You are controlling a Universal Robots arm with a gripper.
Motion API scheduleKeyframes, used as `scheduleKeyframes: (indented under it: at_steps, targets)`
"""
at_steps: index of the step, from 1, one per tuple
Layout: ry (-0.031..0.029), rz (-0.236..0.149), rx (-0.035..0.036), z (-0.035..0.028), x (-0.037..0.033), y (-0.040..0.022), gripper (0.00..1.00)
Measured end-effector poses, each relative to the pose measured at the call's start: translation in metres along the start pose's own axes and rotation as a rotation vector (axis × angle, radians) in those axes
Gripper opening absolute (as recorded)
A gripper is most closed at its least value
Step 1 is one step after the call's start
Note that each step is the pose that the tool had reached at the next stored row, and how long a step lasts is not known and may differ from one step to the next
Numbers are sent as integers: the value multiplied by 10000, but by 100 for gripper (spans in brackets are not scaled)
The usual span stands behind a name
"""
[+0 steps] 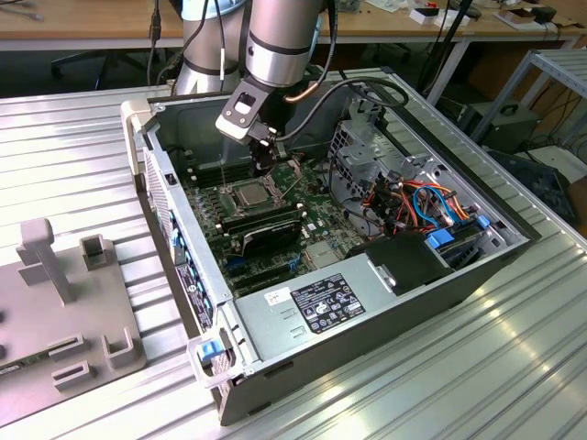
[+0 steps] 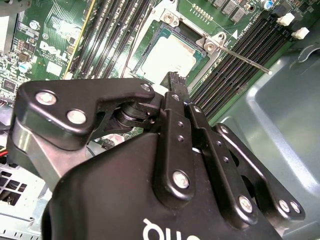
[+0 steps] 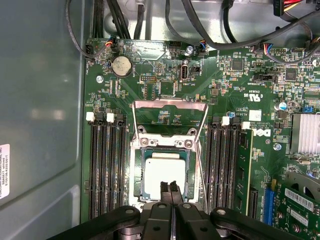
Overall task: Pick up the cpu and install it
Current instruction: 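Close the cpu cover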
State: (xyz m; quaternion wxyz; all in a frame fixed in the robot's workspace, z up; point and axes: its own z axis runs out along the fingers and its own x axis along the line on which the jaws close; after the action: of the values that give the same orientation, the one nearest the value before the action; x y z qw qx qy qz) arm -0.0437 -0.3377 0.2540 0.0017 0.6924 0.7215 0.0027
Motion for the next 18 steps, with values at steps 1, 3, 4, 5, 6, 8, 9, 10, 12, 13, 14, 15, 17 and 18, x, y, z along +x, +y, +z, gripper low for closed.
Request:
scheduleKeyframes:
  at_steps: [1,3,4,5,6,8,9,10,12,13,14,15,17,18]
  targets:
    - [0,-1,0,0,0,1,11]
    - [-1,-2,1,-1,-1,5,11]
    - [-2,-2,2,-1,-1,9,11]
    - [-3,0,2,-1,-1,14,11]
    - [-1,-1,2,-1,-1,21,11]
    - [-1,0,1,0,-1,29,11]
    - [0,1,1,0,-1,30,11]
    - [0,0,0,-3,-1,31,11]
    - [0,0,1,-21,-1,31,11]
    - [-1,0,1,-33,-1,31,11]
    - [-1,0,1,-43,-1,31,11]
    - [-1,0,0,-57,-1,31,11]
    - [-1,0,0,-76,-1,31,11]
    - [0,0,0,-85,-1,31,11]
